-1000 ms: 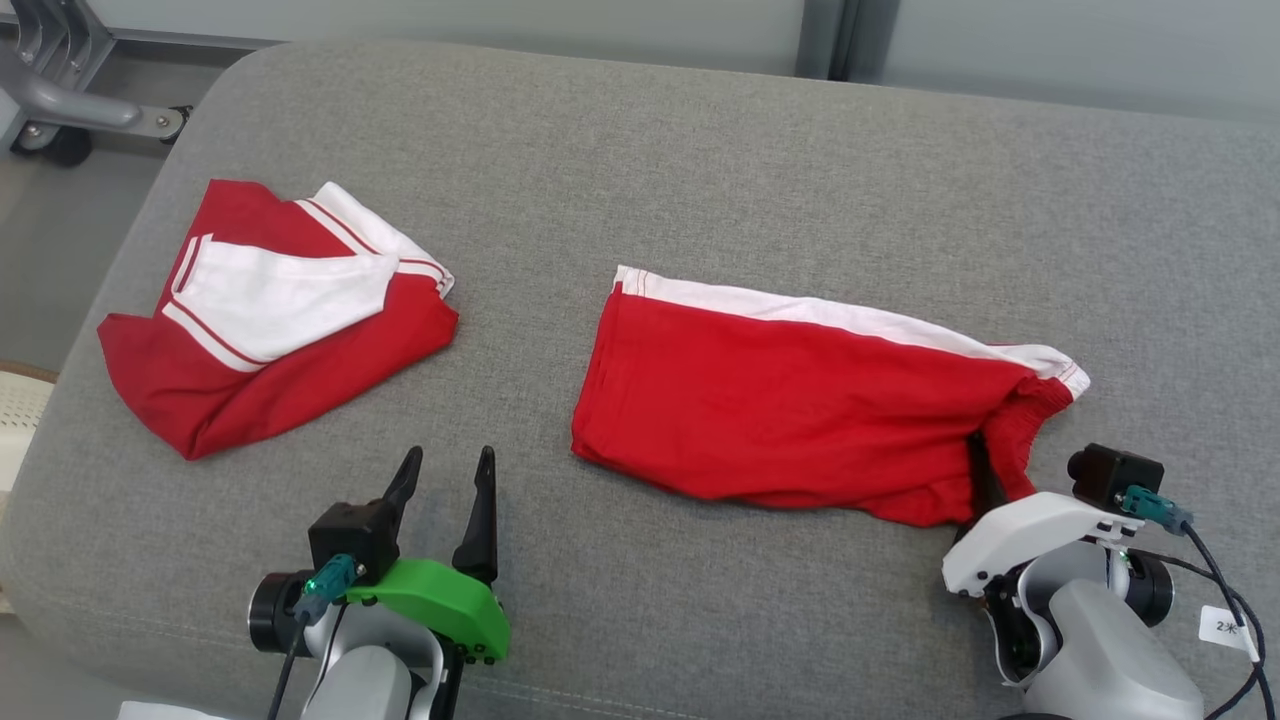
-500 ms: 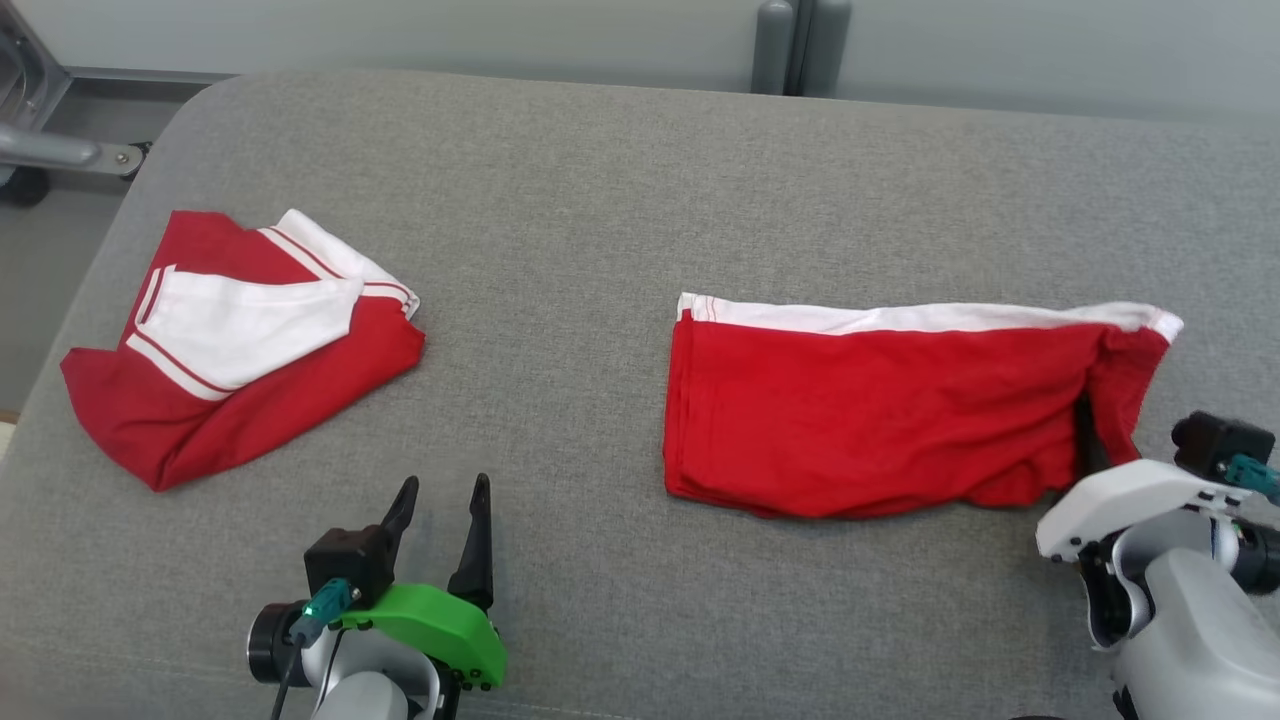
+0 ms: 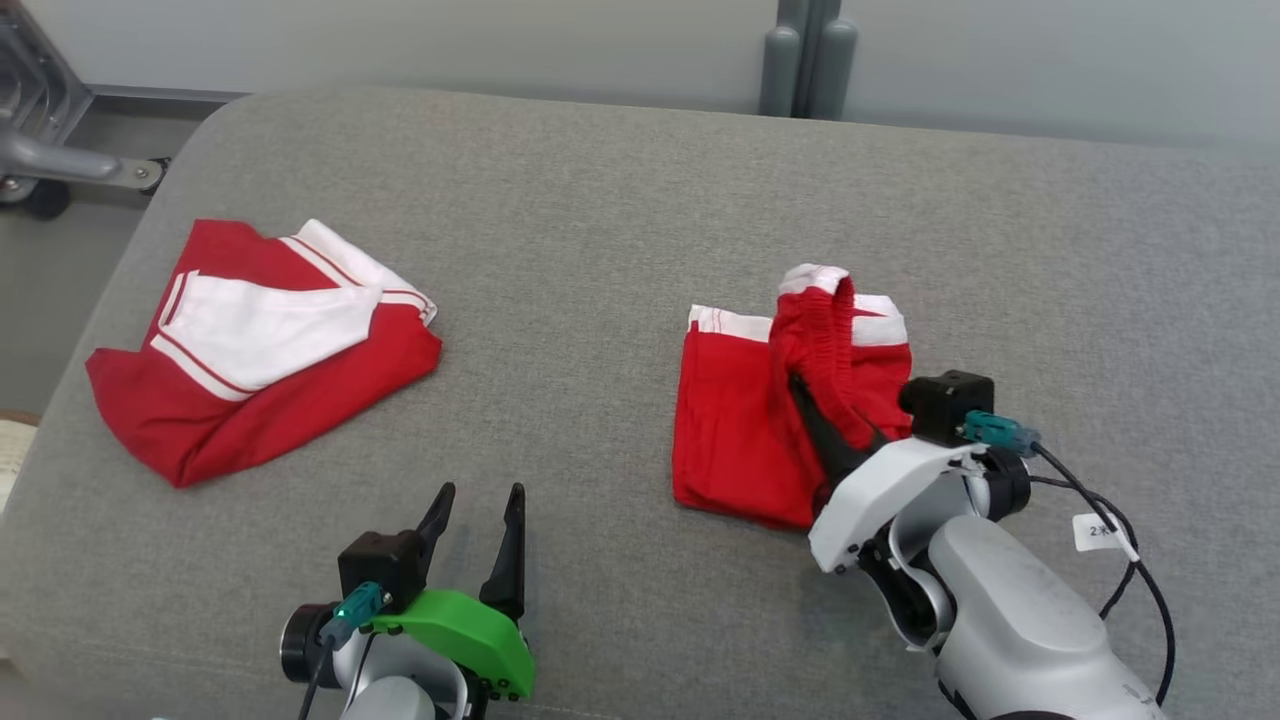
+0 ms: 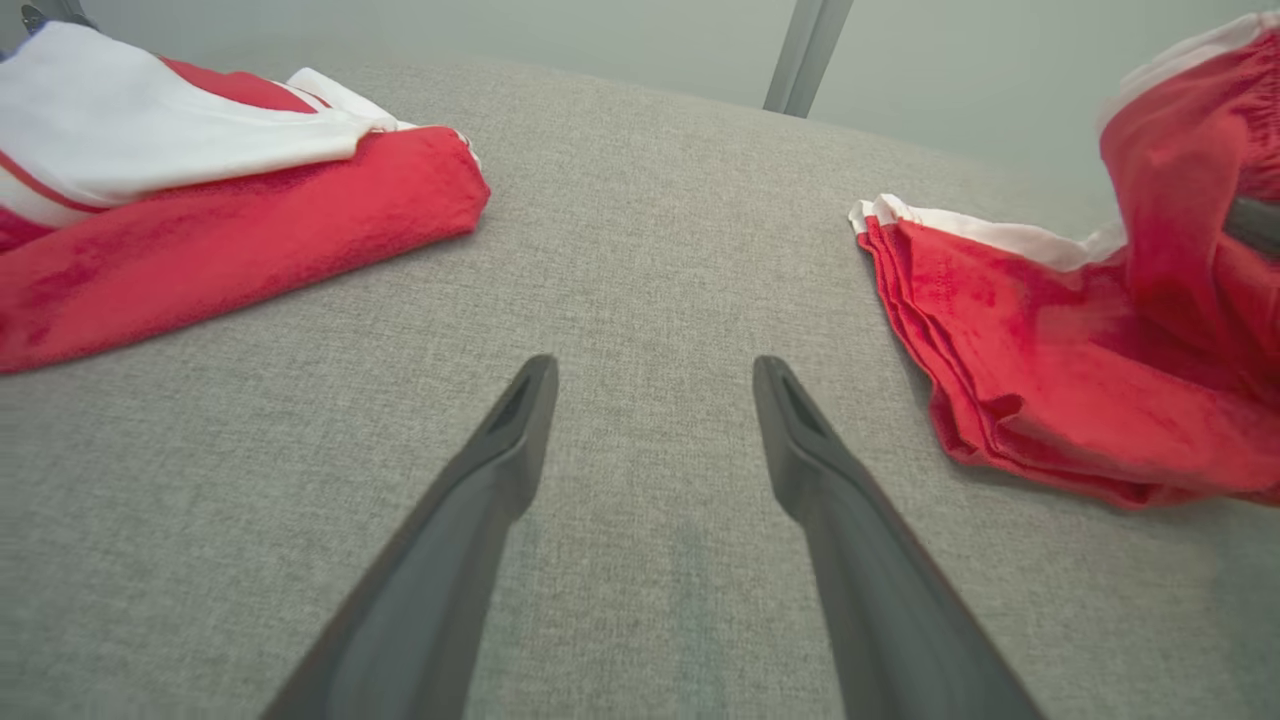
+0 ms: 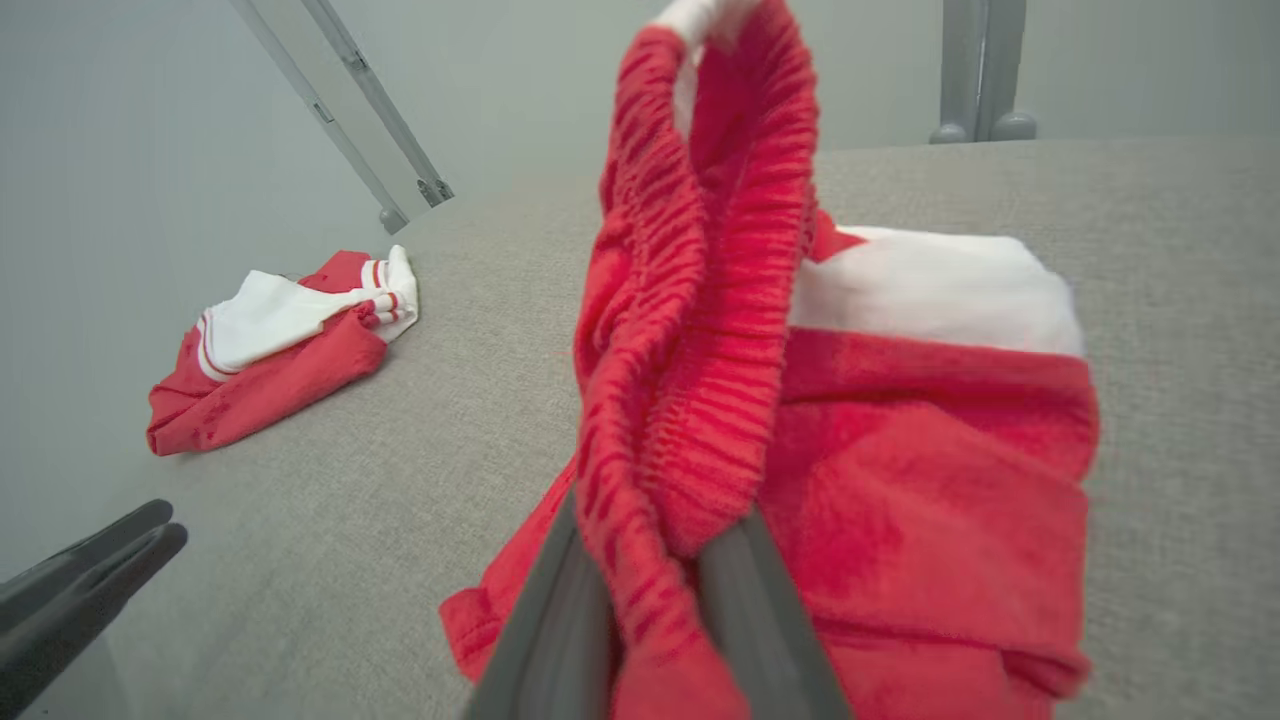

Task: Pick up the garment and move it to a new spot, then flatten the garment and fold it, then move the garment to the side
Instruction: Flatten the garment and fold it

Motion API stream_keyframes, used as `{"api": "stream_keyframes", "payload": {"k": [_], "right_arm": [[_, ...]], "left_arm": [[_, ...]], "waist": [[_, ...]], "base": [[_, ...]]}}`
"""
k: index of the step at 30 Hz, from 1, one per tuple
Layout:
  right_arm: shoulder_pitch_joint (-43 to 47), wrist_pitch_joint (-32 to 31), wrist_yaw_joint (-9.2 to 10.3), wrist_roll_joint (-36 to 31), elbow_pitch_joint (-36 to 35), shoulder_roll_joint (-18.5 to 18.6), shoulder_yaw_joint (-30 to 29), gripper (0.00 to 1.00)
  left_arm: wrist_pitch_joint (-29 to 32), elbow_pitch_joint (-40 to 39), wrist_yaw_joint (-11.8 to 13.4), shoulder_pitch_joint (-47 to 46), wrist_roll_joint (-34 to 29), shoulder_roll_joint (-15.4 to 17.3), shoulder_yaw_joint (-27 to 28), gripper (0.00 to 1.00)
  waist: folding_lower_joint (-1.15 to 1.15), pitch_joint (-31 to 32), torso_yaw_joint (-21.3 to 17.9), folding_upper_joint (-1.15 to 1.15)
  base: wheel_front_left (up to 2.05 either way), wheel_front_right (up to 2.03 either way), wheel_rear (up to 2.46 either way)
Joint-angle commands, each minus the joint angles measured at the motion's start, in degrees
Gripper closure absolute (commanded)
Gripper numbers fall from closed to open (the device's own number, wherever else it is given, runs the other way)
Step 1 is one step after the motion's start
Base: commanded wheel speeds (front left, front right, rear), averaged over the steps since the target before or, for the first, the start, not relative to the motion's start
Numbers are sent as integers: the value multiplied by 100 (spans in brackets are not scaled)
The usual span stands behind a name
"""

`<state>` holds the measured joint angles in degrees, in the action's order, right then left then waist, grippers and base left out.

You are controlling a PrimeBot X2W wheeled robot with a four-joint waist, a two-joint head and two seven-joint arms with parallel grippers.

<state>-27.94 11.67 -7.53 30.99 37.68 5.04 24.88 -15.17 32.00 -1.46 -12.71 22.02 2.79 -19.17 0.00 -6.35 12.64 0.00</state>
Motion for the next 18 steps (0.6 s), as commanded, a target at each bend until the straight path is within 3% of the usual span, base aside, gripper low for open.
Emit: {"api": "stream_keyframes", "payload": {"k": [1,2,3,4,8,13,18], "right_arm": [[-86,-11,8,66,99,-4,107,100],[-139,2,8,42,200,-17,205,100],[-196,30,8,64,328,-38,278,60],[-235,59,8,126,462,-62,325,0],[-396,213,8,256,827,-154,514,0],[-289,347,8,461,799,-155,532,0],[150,352,8,208,238,61,-311,0]], "left_arm": [[7,13,14,-48,47,23,-27,0],[6,20,21,-51,65,22,-52,0],[6,28,30,-50,72,22,-61,0],[6,33,43,-43,69,23,-63,0],[6,56,92,17,10,22,39,0],[6,22,123,189,-99,19,380,0],[6,-90,129,317,-268,20,765,0]], "waist": [[0,-2,219,0],[0,-9,298,0],[0,-17,374,0],[0,-20,447,0],[0,-8,627,0],[0,92,495,0],[0,216,123,0]], "base": [[0,0,0],[0,0,0],[0,0,0],[0,0,0],[0,0,0],[0,0,0],[0,0,0]]}}
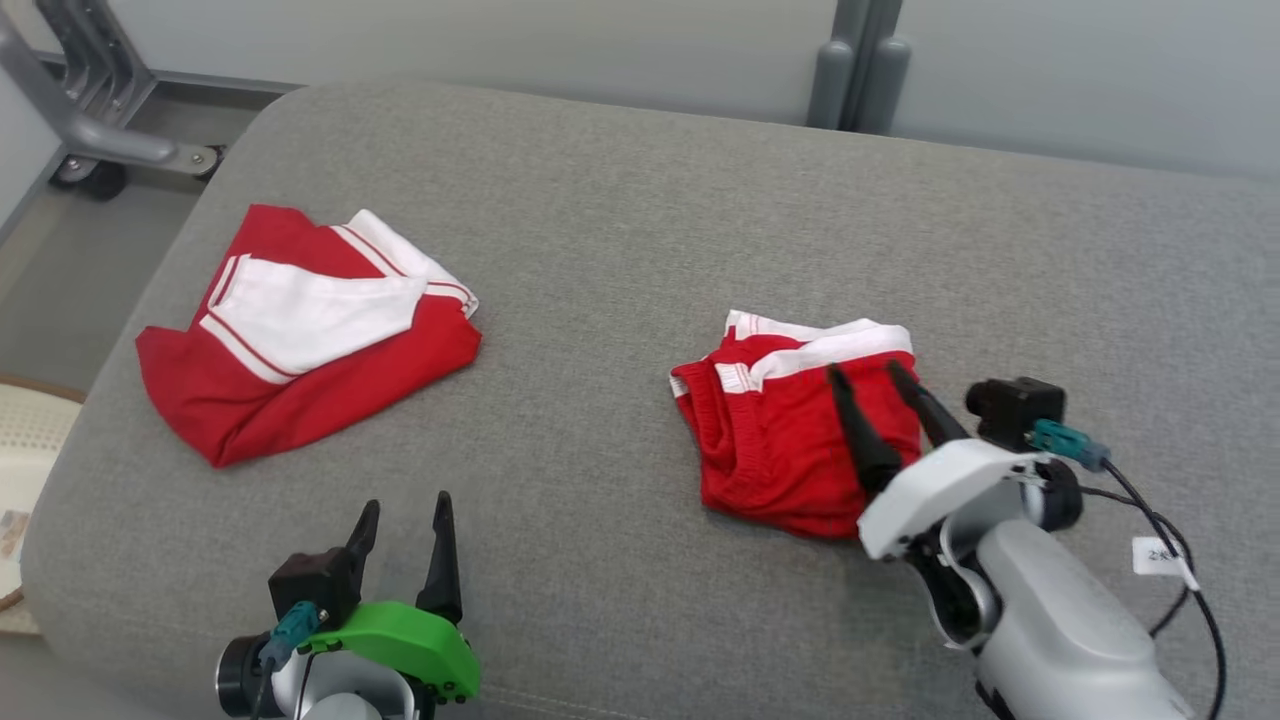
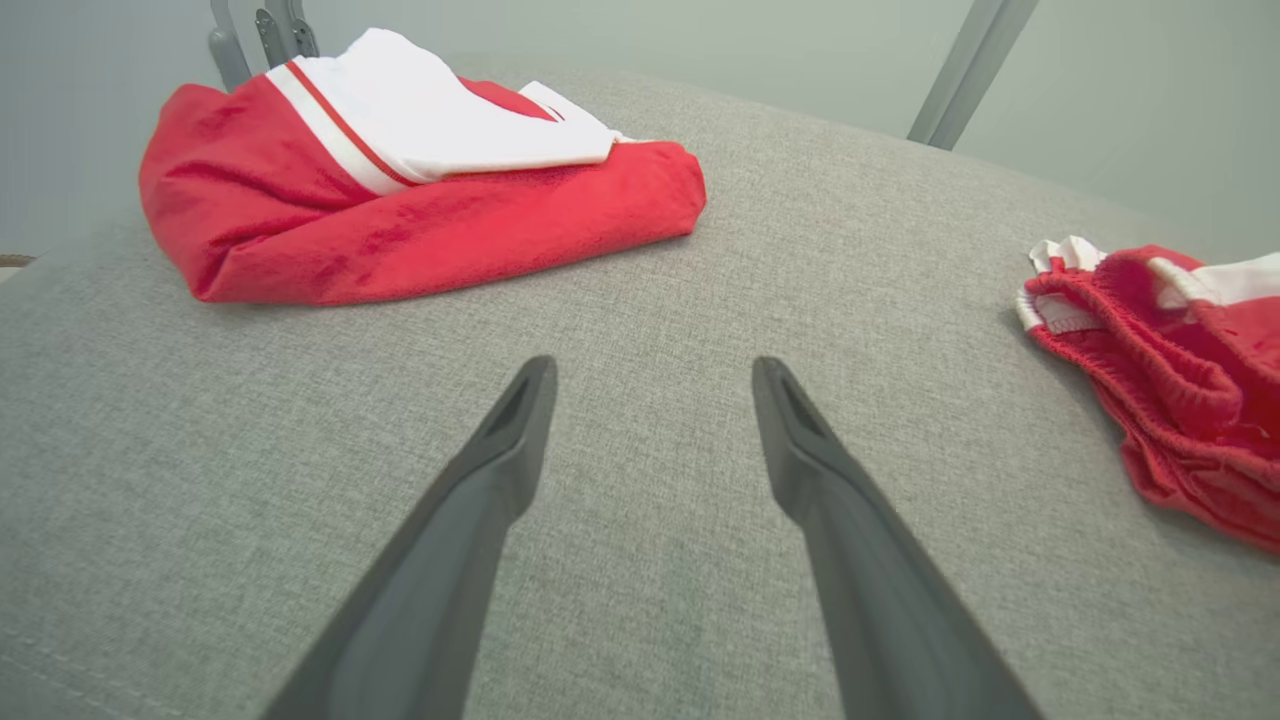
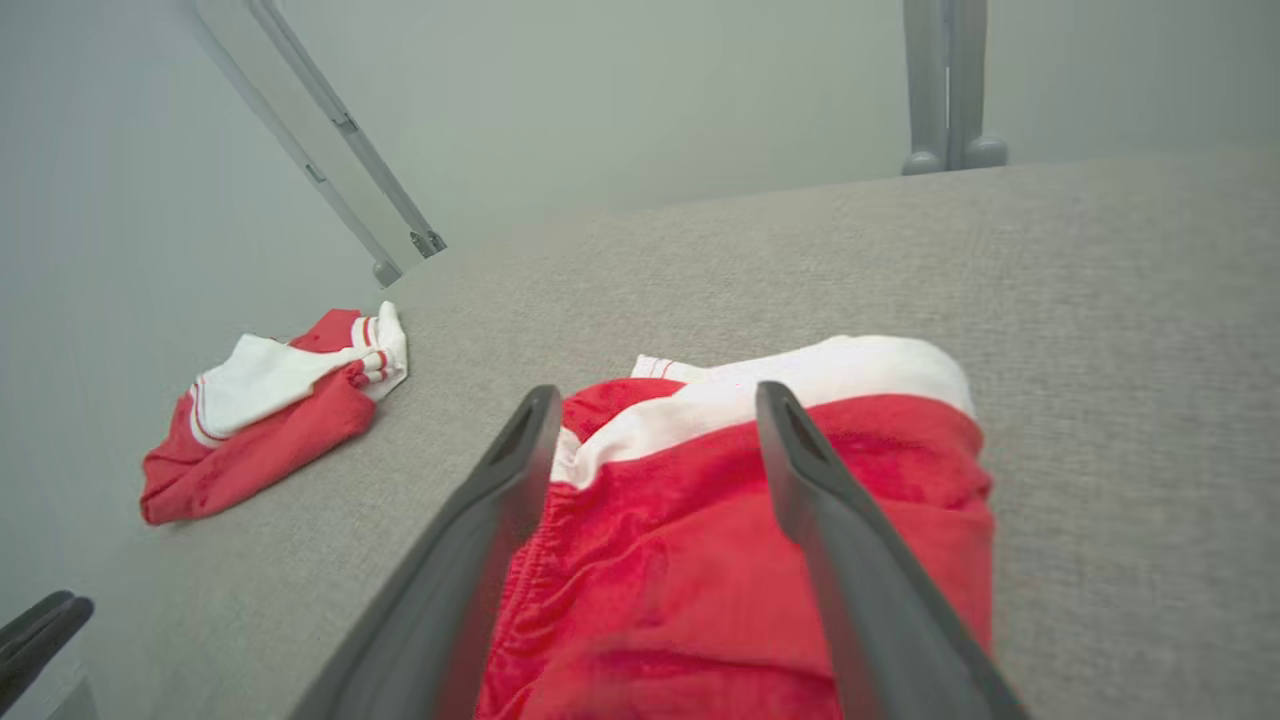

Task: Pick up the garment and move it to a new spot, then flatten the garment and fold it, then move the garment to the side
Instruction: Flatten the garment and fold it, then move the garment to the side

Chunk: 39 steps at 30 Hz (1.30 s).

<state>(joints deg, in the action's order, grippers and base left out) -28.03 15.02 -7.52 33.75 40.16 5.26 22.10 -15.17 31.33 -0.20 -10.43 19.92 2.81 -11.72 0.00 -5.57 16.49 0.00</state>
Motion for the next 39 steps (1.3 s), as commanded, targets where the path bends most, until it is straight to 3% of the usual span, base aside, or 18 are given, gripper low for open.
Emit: {"api": "stream_keyframes", "payload": {"k": [1,4,10,15,24,39], "right_arm": [[289,18,6,-213,-139,70,-267,0],[694,18,6,-685,-476,150,-1008,0],[1317,19,6,-1503,-989,48,-1936,0],[1769,19,6,-2091,-1368,-99,-2413,0],[2200,20,7,-2329,-1577,-221,-2625,0],[2396,20,7,-2048,-1514,-227,-2329,0]], "left_arm": [[6,-50,9,105,-103,18,93,0],[6,-157,35,142,-256,18,261,0],[6,-383,116,264,-556,20,507,0],[6,-484,87,410,-874,19,636,0],[6,-478,-12,687,-1154,22,688,0],[6,-538,-105,980,-1167,21,669,0]], "waist": [[0,167,-354,0],[0,241,-587,0],[0,355,-923,0],[0,481,-1139,0],[0,723,-1278,0],[0,809,-1328,0]], "base": [[0,0,0],[0,0,0],[0,0,0],[0,0,0],[0,0,0],[0,0,0]]}}
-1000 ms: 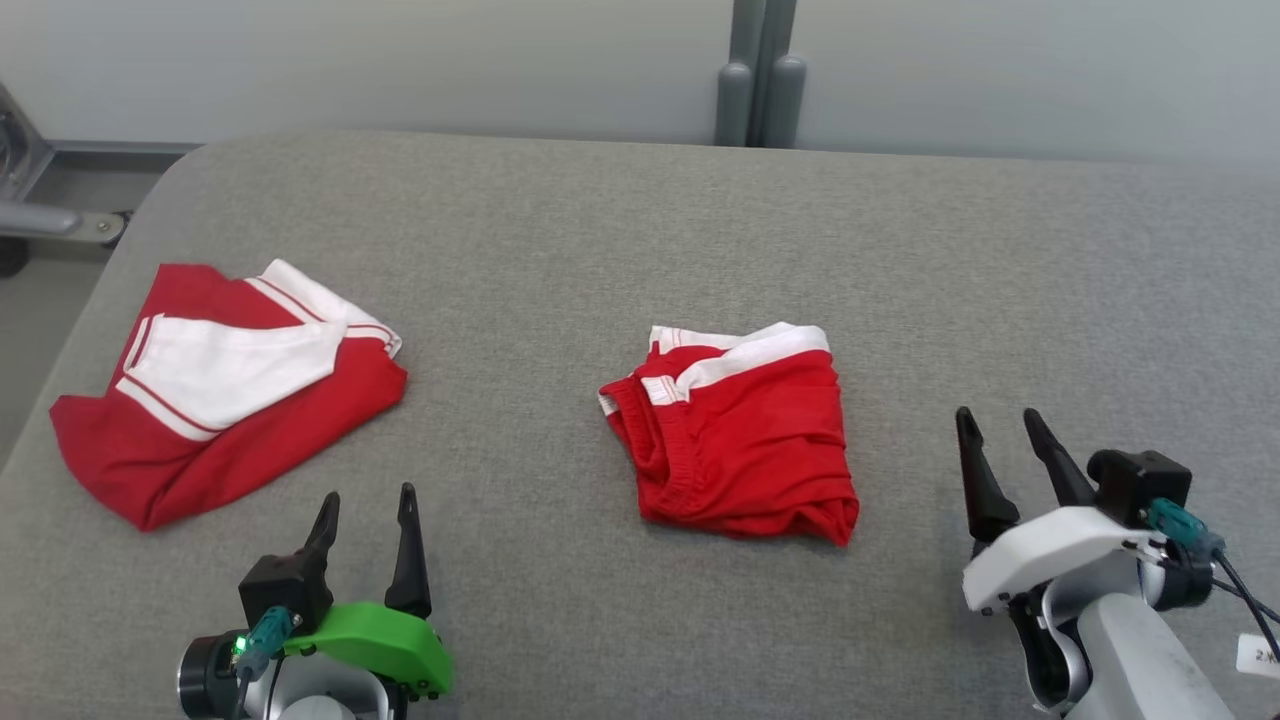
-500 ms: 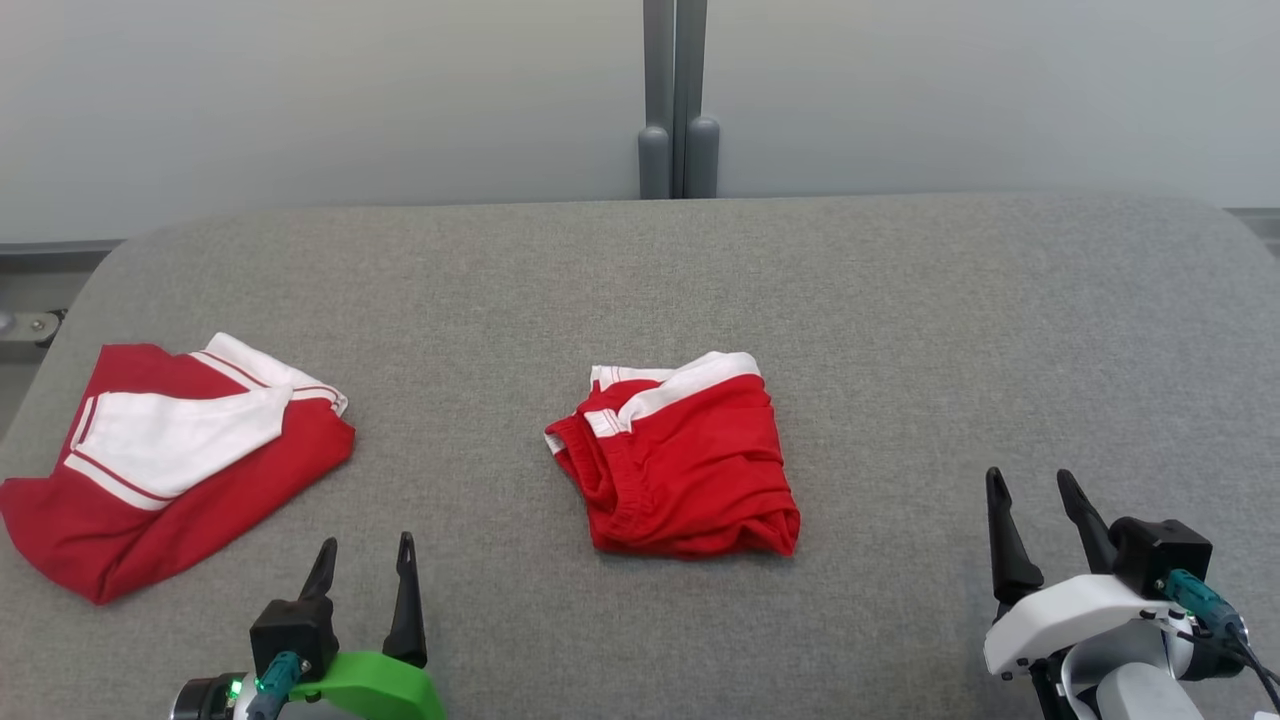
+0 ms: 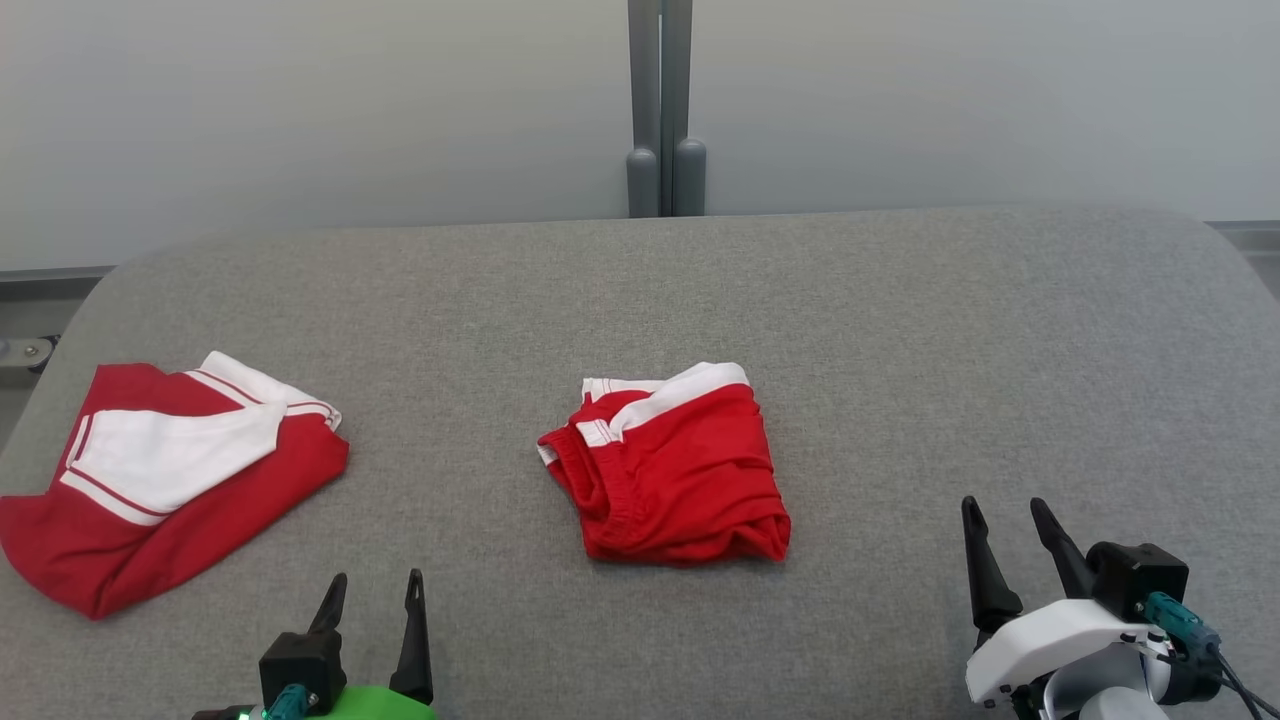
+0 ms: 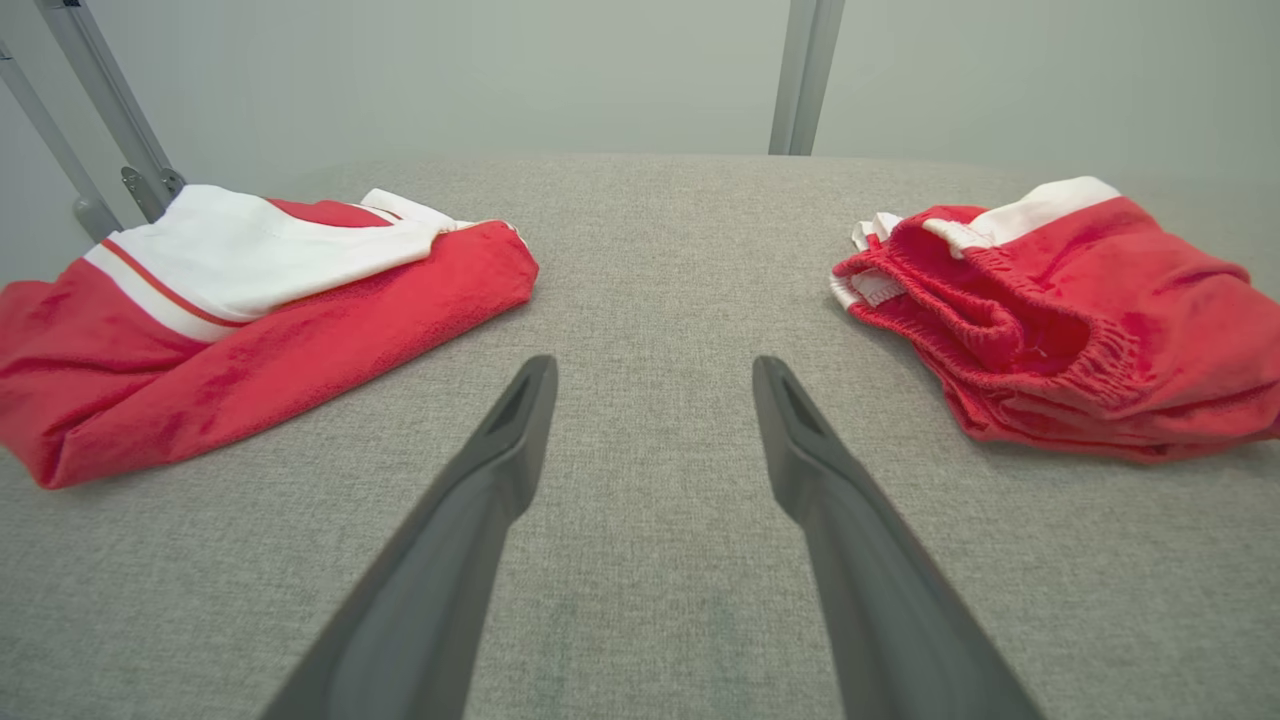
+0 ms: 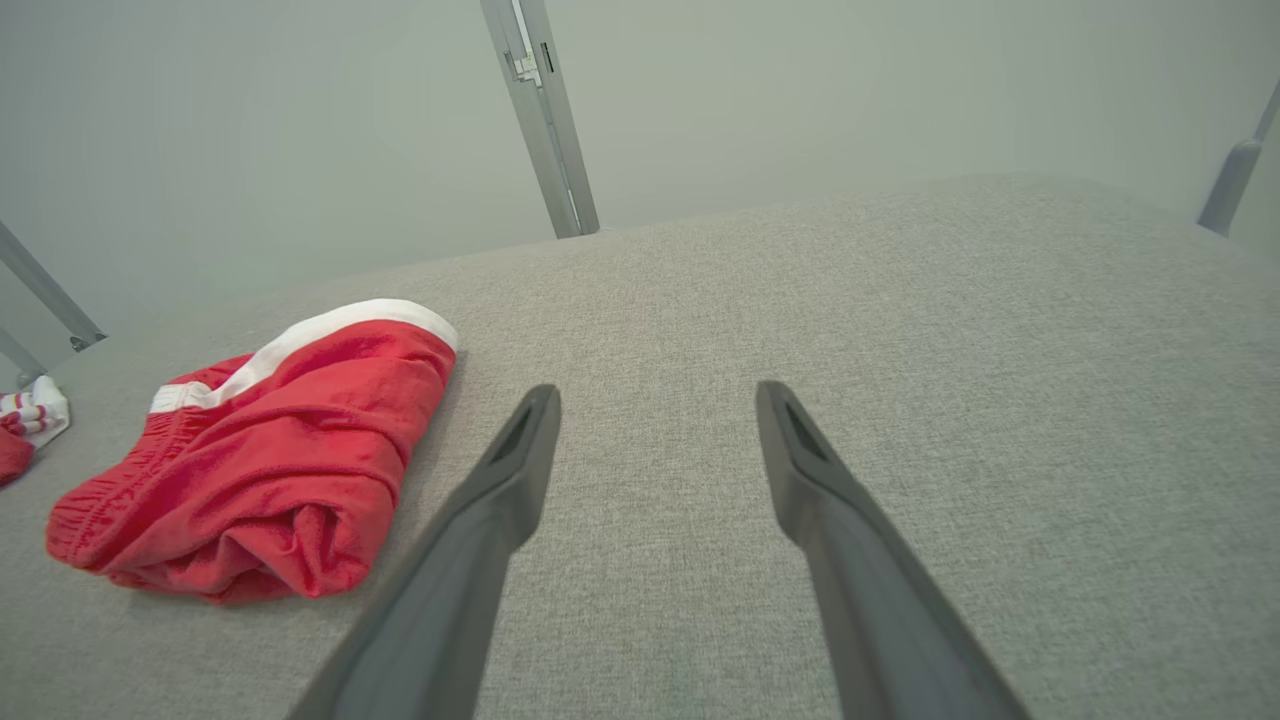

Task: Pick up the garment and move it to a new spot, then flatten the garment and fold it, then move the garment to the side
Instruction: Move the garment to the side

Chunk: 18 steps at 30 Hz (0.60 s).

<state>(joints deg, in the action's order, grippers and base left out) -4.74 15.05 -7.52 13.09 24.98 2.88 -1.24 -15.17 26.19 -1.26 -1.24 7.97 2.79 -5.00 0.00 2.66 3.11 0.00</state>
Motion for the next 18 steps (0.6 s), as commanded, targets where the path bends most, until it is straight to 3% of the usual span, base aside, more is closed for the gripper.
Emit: {"api": "stream_keyframes", "payload": {"k": [1,11,18], "right_arm": [[60,18,7,23,0,10,12,0],[-278,18,7,-55,83,11,380,0],[-741,18,7,-78,536,12,720,0]], "left_arm": [[6,-26,3,54,42,23,-13,0],[6,-74,3,-120,154,24,-241,0],[6,58,-42,-287,318,23,-763,0]], "waist": [[0,-27,19,0],[0,-287,300,0],[0,-478,956,0]], "base": [[0,0,0],[0,0,0],[0,0,0]]}}
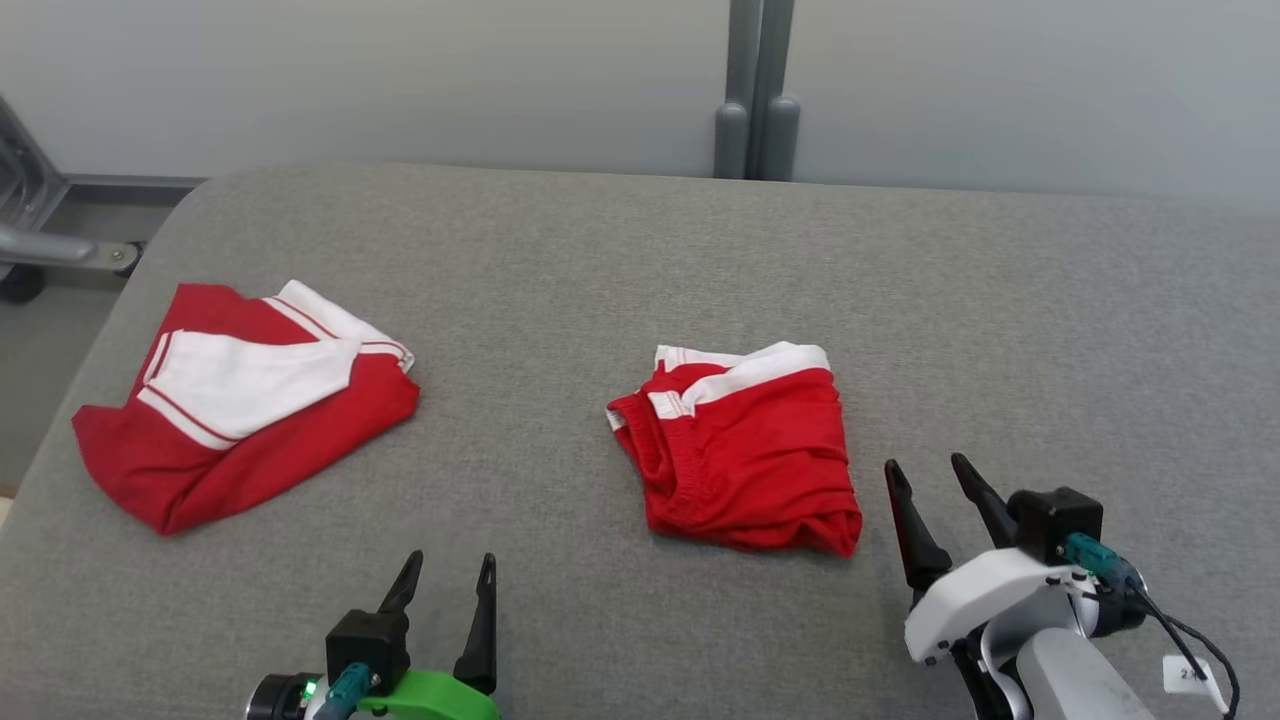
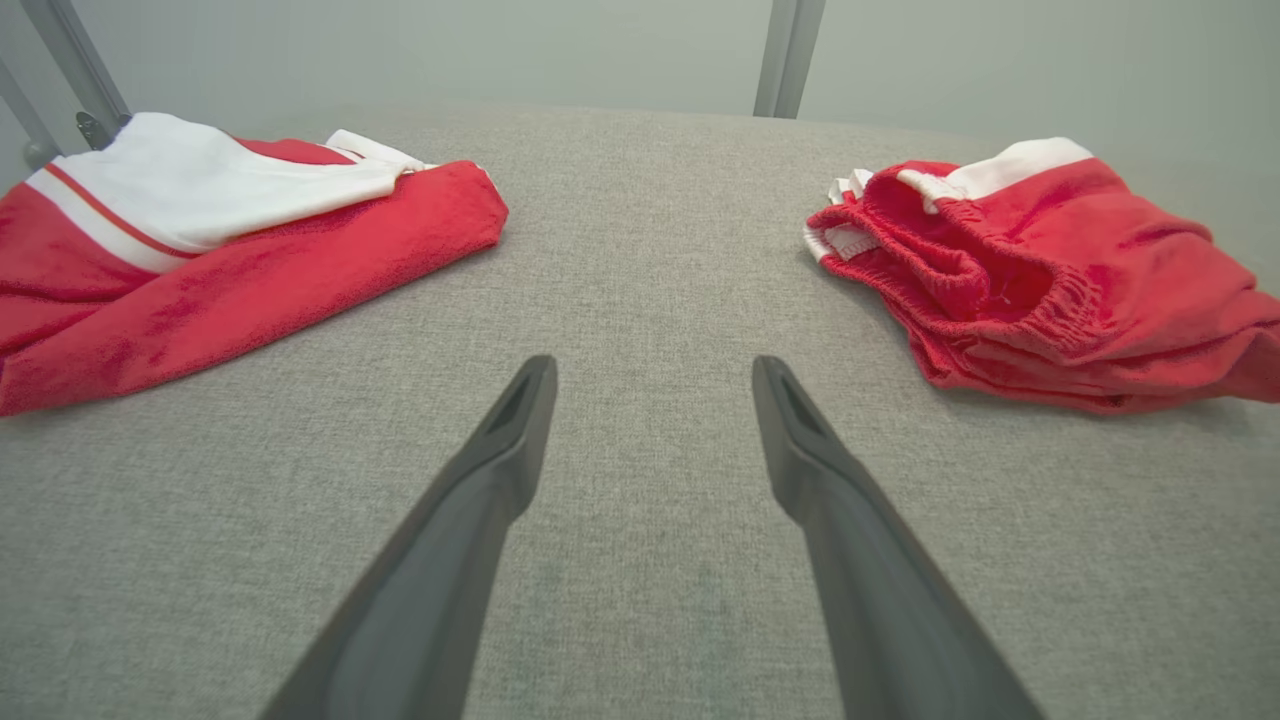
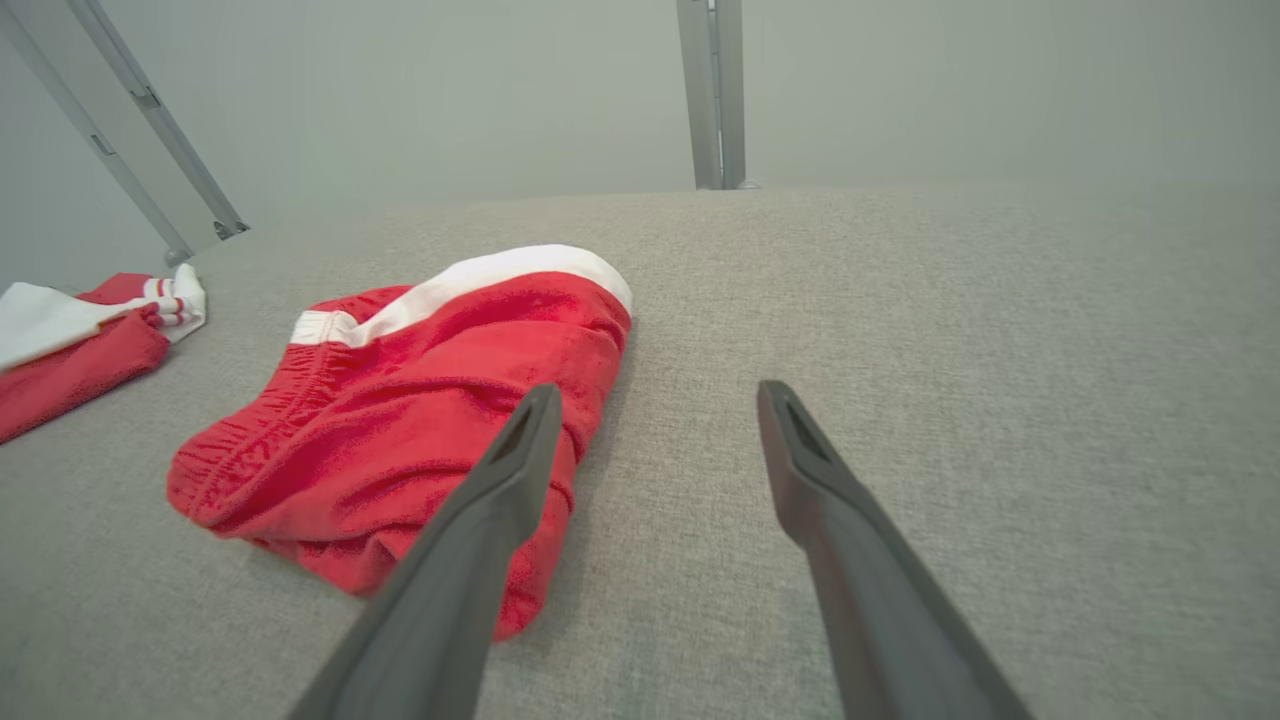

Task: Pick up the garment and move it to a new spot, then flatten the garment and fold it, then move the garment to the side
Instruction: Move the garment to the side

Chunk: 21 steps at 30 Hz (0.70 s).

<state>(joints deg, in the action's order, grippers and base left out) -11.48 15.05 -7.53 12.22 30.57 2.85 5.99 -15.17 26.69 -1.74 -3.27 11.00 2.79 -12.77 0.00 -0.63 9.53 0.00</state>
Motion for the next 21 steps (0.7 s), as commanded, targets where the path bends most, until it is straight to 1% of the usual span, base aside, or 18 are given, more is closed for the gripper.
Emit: {"api": "stream_keyframes", "payload": {"k": [1,5,11,16,19,20,21], "right_arm": [[-152,18,9,79,73,17,-3,0],[-566,18,9,224,490,19,-52,0],[-1113,17,9,427,1435,18,-186,0],[-1360,18,9,729,2237,20,-55,0],[-1408,-3,9,924,2484,14,102,0],[-1417,-4,9,976,2496,3,167,17],[-1429,-5,8,1038,2444,-2,205,96]], "left_arm": [[6,13,28,-101,42,23,-43,0],[6,19,33,-193,94,22,-195,0],[6,89,-9,-331,154,20,-252,0],[6,149,-29,-383,238,19,-250,0],[6,155,-41,-438,242,19,-237,0],[6,143,-42,-451,234,19,-227,0],[6,124,-42,-465,226,19,-220,0]], "waist": [[0,-180,410,0],[0,-339,765,0],[0,-602,1153,0],[0,-714,1272,0],[0,-752,1262,0],[0,-761,1243,0],[0,-767,1219,0]], "base": [[0,0,0],[0,0,0],[0,0,0],[0,0,0],[0,0,0],[0,0,0],[0,0,0]]}}
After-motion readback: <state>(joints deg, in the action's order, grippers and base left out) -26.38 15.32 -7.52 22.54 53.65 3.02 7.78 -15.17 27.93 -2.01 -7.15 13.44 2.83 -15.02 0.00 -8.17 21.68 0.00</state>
